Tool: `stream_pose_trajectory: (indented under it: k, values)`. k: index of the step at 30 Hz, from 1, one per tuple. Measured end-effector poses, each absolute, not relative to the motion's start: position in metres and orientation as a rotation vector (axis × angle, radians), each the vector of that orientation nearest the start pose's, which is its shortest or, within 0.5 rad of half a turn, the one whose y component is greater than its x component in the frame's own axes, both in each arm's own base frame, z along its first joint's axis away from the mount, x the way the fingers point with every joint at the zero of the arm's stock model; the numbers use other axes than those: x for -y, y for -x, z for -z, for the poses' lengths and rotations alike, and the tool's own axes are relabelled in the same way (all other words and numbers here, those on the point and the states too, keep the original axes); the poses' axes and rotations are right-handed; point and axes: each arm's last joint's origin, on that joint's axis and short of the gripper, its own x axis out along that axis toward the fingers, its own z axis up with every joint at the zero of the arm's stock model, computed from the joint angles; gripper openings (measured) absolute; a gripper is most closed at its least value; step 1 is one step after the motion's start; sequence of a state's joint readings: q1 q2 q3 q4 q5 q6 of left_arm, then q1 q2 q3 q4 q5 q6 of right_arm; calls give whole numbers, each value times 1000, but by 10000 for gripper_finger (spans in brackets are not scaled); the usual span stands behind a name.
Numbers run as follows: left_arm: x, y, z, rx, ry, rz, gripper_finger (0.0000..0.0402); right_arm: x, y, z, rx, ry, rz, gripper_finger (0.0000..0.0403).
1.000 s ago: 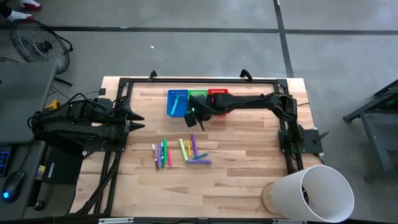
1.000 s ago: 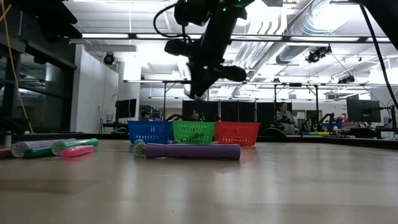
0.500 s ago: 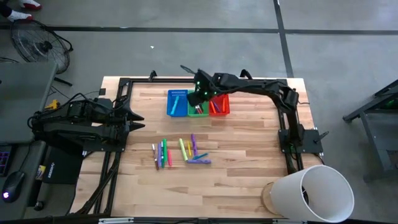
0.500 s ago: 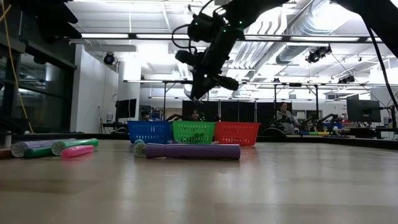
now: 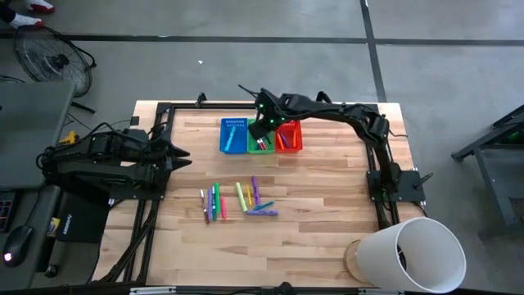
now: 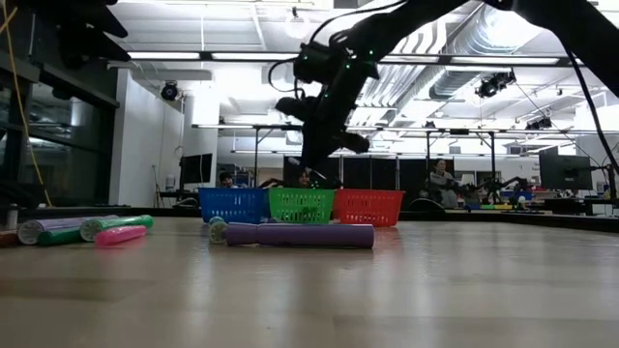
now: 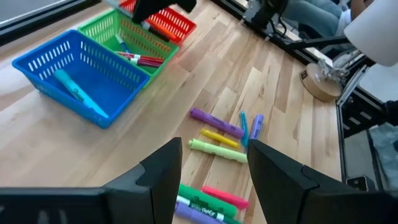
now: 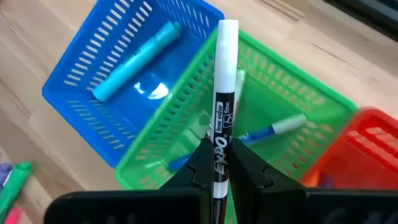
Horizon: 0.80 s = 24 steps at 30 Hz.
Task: Pick & Place Markers
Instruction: Put the black marker pen into the green bin, then put the purple highlighter into the blue bin
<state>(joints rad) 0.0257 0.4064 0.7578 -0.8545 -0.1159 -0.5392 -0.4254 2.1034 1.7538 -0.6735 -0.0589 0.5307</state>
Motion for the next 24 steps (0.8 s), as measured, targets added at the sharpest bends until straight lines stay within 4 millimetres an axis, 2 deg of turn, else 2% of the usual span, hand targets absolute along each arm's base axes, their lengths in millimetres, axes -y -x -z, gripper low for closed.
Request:
stream_pose_trajectory:
  k: [11, 17, 24]
  values:
    - [-6, -73, -307, -389, 522, -295, 181, 191, -422, -192, -952, -746, 561, 26]
    - [-6, -73, -307, -385, 549, -302, 181, 191, -422, -192, -955, -726, 547, 70]
    - [-6, -73, -307, -383, 567, -306, 181, 191, -423, -192, -956, -715, 526, 76]
